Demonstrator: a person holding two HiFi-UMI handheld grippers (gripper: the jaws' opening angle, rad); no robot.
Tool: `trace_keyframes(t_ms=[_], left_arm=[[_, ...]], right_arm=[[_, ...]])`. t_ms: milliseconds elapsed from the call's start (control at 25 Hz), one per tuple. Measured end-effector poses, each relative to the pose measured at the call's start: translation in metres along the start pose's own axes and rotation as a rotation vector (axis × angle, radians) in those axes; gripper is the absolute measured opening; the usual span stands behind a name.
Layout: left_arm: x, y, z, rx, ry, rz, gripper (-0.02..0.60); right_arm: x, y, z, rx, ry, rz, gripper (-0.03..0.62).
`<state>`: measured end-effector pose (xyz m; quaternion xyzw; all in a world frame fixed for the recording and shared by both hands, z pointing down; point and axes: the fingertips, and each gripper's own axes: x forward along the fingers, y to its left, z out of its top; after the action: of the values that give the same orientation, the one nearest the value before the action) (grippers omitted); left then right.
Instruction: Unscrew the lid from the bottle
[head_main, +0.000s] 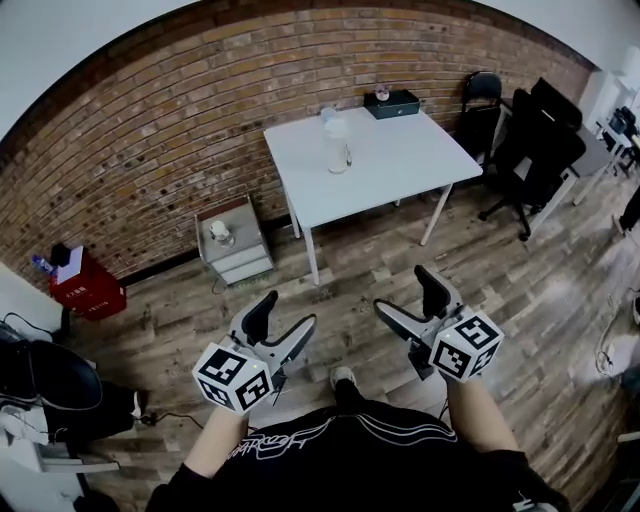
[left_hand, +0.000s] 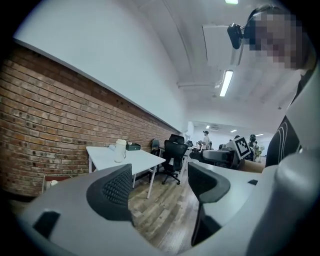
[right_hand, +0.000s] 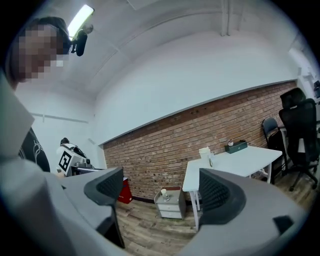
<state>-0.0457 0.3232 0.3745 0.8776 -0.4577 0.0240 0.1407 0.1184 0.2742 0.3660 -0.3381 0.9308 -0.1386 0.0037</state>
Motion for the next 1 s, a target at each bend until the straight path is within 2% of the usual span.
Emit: trace_keyframes(t_ms=[280,440,640,880,1000], left_arm=[[0.1,0.078,0.012,0.008,0.063,0.026,0.362],[0.148,0.105,0.017,0.012,0.092,0.016,0.362],[0.187,0.129,0.023,0.019,0.116,-0.001,0.362],[0.225,0.166,0.019,0.002,0.134,0.022,0.362],[0.246,0.182,0.017,0.007,0.164,0.002,0.362]], right_arm=[[0.084,-0.088,0.02,0.014,0.037,0.002,0.459],[0.12,-0.128,0.031,0.017,0.044,0.008,0.46],[0.153,-0.154,0.045,0.021,0.042,0.024,0.462],[0.183,-0.181,0.054,0.017,0.044,0.019,0.462],[0.199,-0.195,0.051,0.028,0.059,0.002,0.462]])
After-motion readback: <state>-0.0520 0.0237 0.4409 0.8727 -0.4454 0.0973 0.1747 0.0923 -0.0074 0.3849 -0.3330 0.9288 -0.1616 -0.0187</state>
